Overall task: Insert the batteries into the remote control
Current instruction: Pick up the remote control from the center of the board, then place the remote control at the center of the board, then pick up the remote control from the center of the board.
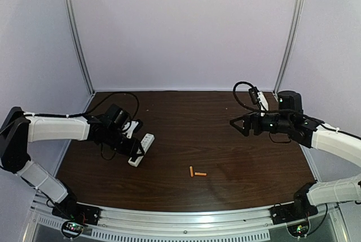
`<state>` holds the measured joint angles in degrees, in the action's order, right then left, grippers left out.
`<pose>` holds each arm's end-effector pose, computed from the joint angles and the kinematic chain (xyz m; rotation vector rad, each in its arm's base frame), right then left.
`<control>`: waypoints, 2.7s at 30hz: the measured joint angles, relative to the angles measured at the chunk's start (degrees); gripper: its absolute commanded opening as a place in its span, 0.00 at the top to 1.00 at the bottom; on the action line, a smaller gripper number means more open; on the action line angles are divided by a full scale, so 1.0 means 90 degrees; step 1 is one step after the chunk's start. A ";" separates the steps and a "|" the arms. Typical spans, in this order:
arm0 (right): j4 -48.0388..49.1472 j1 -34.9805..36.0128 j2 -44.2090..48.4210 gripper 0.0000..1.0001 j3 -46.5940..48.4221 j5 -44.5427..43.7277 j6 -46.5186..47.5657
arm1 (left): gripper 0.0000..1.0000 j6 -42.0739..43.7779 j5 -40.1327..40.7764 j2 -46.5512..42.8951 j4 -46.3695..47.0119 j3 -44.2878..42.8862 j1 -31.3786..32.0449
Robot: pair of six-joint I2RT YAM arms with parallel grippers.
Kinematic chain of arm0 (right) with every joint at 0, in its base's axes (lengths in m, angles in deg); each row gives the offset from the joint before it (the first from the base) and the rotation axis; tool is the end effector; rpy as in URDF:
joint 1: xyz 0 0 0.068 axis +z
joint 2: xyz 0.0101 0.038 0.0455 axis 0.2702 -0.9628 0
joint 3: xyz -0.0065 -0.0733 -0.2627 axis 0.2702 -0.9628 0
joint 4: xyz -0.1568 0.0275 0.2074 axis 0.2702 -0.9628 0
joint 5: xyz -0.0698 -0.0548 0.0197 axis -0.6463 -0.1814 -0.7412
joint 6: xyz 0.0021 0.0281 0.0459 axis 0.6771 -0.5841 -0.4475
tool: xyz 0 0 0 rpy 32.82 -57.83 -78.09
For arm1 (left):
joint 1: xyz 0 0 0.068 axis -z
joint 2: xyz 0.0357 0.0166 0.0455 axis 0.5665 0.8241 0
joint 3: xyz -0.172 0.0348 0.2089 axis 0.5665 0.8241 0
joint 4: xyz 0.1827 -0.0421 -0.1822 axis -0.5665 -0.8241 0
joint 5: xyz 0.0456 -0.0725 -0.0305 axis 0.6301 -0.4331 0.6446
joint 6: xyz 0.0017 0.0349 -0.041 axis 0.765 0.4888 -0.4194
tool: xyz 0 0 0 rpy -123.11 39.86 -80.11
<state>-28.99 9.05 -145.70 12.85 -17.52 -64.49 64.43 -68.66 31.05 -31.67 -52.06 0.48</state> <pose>0.2092 0.1163 0.2668 -0.5870 1.9642 0.9349 0.2179 -0.1614 0.1735 0.3029 2.7200 -0.6091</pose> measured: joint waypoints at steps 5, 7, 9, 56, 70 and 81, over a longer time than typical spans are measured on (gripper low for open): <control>-0.0160 0.0172 -0.0039 0.00 0.0002 -0.0192 0.0151 | 0.75 0.0731 -0.0041 0.0855 -0.0255 -0.0976 0.0381; -0.0194 0.0182 -0.0029 0.00 0.0007 -0.0240 0.0165 | 0.75 0.1076 -0.0112 0.1326 -0.0389 -0.1418 0.0461; -0.0231 0.0185 0.0002 0.00 0.0012 -0.0257 0.0185 | 0.75 0.1428 -0.0199 0.1817 -0.0568 -0.1923 0.0483; -0.2846 0.2380 -0.2040 0.04 0.3130 -0.1673 0.1719 | 0.03 0.2633 -0.0408 0.1047 -0.0840 -0.3689 -0.0690; -0.5336 0.3558 -0.5612 0.13 0.6237 -0.3514 0.2997 | 0.03 0.0954 -0.0214 -0.0148 -0.0175 -0.1894 -0.1413; -0.6615 0.3827 -0.7725 0.14 0.8136 -0.4772 0.3432 | 0.03 0.0614 -0.0447 -0.0629 0.0318 -0.1469 -0.1520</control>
<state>-88.53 43.50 -215.22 86.07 -60.46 -33.60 69.96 -72.68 25.39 -28.81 -65.29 -13.21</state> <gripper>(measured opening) 0.851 0.974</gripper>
